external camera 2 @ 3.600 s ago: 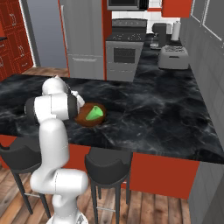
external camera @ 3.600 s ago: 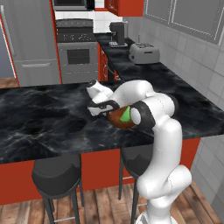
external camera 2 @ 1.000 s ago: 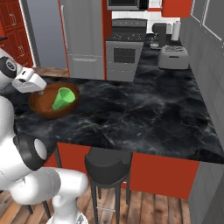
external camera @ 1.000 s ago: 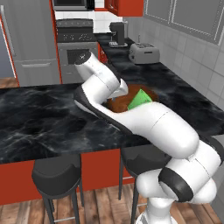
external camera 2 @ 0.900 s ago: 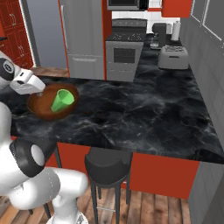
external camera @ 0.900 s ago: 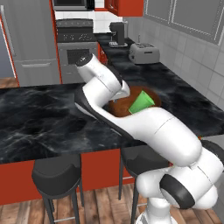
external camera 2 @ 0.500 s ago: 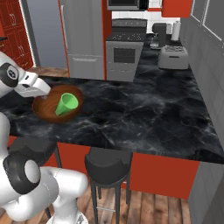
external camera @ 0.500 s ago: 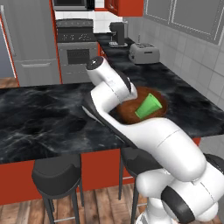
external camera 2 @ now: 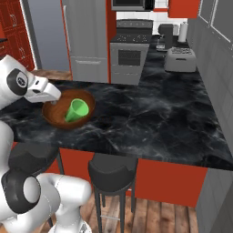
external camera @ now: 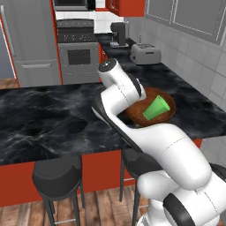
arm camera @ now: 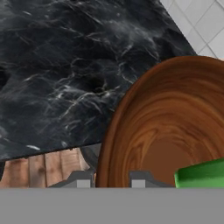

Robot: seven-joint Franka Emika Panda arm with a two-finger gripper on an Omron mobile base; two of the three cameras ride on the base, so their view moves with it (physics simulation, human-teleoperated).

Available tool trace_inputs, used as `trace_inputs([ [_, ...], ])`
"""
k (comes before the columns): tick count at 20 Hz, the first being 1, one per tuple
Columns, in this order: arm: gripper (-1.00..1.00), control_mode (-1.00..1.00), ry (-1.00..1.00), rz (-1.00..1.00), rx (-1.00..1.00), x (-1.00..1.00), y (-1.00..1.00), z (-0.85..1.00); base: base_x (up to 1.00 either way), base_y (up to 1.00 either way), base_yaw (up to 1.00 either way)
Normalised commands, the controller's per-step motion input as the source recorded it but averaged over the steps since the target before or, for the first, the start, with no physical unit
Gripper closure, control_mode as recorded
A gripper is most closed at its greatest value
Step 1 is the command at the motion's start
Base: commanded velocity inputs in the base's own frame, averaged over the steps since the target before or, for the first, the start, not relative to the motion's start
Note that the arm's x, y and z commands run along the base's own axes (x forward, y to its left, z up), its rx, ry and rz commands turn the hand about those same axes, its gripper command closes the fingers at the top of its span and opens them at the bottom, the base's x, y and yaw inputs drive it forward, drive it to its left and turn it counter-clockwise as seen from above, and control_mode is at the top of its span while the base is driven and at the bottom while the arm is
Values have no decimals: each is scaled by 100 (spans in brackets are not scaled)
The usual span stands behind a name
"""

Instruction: Place the cup inside the bowl on the dining table and move the bowl to any counter.

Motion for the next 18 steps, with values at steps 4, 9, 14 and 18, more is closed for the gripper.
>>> trace_inputs([
  [4, 100, -100, 0, 0, 0, 0, 0, 0, 0, 0, 0],
  [9, 100, 100, 0, 0, 0, 0, 0, 0, 0, 0, 0],
  [14, 100, 100, 0, 0, 0, 0, 0, 0, -2, 33, 0],
  [18, 100, 100, 0, 0, 0, 0, 0, 0, 0, 71, 0],
])
